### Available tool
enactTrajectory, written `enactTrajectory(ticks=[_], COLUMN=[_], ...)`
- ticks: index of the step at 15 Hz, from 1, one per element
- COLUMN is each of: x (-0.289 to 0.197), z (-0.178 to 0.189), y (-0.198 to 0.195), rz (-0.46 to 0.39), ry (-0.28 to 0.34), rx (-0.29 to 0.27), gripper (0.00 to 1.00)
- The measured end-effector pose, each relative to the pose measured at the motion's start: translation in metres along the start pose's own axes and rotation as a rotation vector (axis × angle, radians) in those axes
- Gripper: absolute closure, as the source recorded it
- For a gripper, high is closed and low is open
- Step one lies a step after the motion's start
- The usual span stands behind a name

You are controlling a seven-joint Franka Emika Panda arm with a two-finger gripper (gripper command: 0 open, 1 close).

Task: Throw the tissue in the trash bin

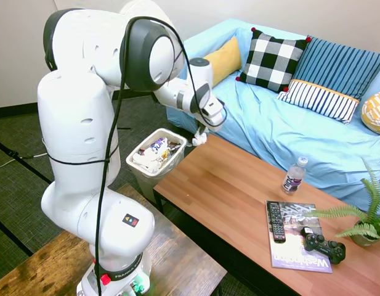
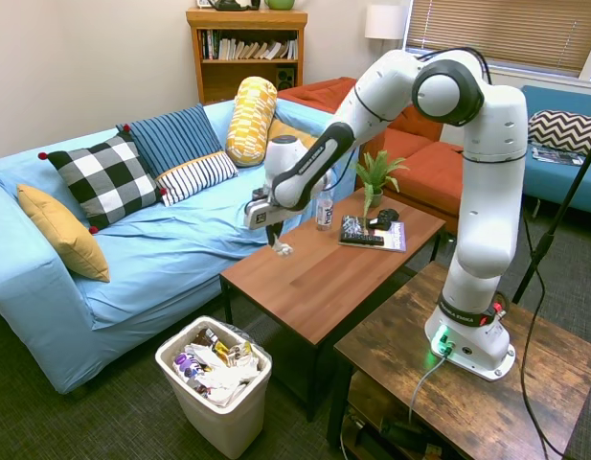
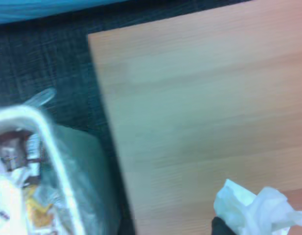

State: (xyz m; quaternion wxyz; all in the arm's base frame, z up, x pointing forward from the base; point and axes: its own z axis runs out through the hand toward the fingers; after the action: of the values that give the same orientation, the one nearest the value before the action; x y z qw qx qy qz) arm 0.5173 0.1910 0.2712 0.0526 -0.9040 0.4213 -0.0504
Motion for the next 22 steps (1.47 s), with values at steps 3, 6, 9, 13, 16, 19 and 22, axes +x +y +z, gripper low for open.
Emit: enactTrajectory(ticks=[3,6,9,13,16,19,22], x=[-0.083,-0.152,-0.184,-0.201,-0.201,-0.203,-0.203], z=[0.033,0.074,0.114,0.136,0.135,0.134,0.131], y=[-0.050,-0.086,-0.105,-0.116,-0.124,-0.129,-0.133], rz=[-0.075,-0.129,-0.158,-0.171,-0.172,-0.179,-0.180], ry=[-0.017,-0.035,-0.053,-0.068,-0.068,-0.070,-0.069], rx=[-0.021,-0.050,-0.068,-0.098,-0.106,-0.102,-0.104], gripper=[1.00,1.00,0.00,0.00,0.00,0.00,0.00])
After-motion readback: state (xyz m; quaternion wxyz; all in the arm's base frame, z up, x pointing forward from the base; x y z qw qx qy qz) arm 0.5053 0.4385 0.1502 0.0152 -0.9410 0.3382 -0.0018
